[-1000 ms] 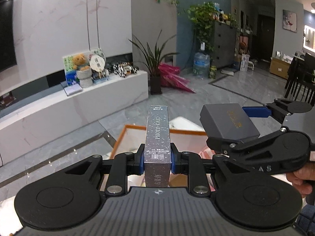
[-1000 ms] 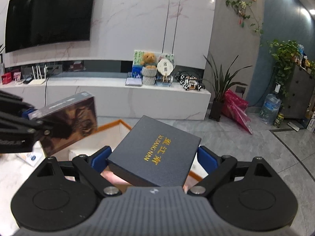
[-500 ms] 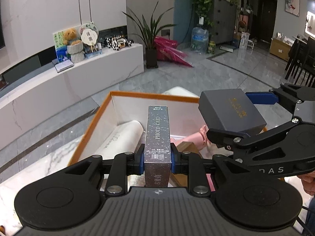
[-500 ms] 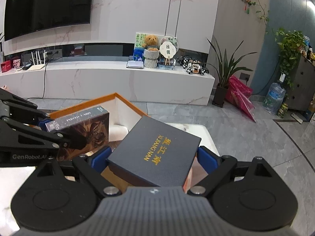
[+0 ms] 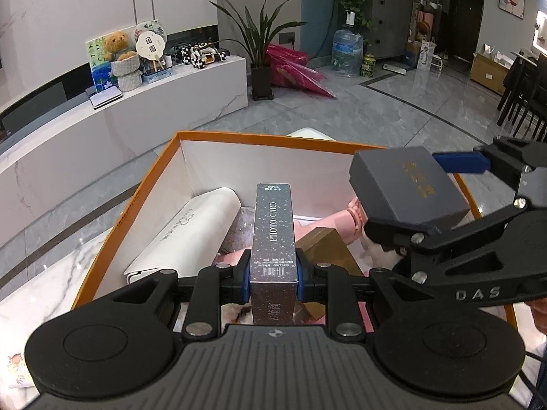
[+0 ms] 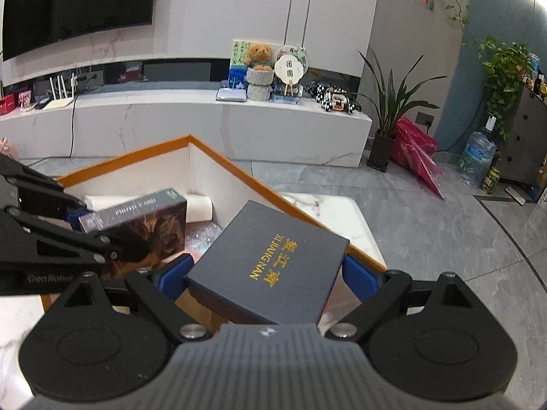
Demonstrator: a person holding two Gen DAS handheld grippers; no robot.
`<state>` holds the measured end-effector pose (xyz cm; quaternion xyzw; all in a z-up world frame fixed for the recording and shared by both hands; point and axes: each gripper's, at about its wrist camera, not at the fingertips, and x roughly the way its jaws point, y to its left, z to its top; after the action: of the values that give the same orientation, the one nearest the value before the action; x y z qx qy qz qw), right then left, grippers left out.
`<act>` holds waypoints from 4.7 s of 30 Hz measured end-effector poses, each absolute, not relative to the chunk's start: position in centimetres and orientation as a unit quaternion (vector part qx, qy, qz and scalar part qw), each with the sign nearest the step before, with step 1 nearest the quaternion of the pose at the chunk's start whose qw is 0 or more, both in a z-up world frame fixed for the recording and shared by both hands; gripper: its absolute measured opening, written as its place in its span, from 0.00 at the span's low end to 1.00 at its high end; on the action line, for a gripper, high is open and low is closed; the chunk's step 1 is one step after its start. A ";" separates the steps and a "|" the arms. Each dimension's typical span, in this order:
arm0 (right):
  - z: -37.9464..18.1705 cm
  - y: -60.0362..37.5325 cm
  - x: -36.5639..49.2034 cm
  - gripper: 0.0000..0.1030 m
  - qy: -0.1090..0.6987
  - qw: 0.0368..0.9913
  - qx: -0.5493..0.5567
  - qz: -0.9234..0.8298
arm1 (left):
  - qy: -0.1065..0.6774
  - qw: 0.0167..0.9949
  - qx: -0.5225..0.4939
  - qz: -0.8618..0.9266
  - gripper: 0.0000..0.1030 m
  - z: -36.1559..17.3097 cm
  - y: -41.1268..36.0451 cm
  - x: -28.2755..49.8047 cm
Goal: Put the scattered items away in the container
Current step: 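Carry the black gift box and photo card box with both tools over the orange box, then open both tools to drop the gift box and photo card box into the orange box, then move both tools away from the box toward the dog plush and white tube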
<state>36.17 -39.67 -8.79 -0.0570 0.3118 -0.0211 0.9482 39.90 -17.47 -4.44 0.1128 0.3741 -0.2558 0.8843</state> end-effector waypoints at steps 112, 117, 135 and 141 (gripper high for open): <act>-1.7 -27.5 26.8 0.94 0.228 0.972 -0.035 0.050 | 0.264 0.956 0.037 -0.121 0.88 5.3 0.8 29.1; -2.4 -25.2 26.6 0.94 0.232 0.970 -0.039 0.065 | 0.271 0.957 0.023 -0.105 0.88 4.2 3.5 28.0; -6.8 -16.9 29.4 0.94 0.248 0.959 -0.052 0.129 | 0.289 0.957 -0.033 -0.010 0.88 -1.6 15.8 24.2; -8.8 -12.9 32.1 0.94 0.252 0.952 -0.071 0.159 | 0.303 0.952 -0.045 0.007 0.88 -3.8 18.5 24.5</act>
<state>32.06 -12.94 -8.81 -0.0711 0.2521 0.1593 0.9518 24.54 18.47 -3.84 -0.0452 0.3035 0.0074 0.9517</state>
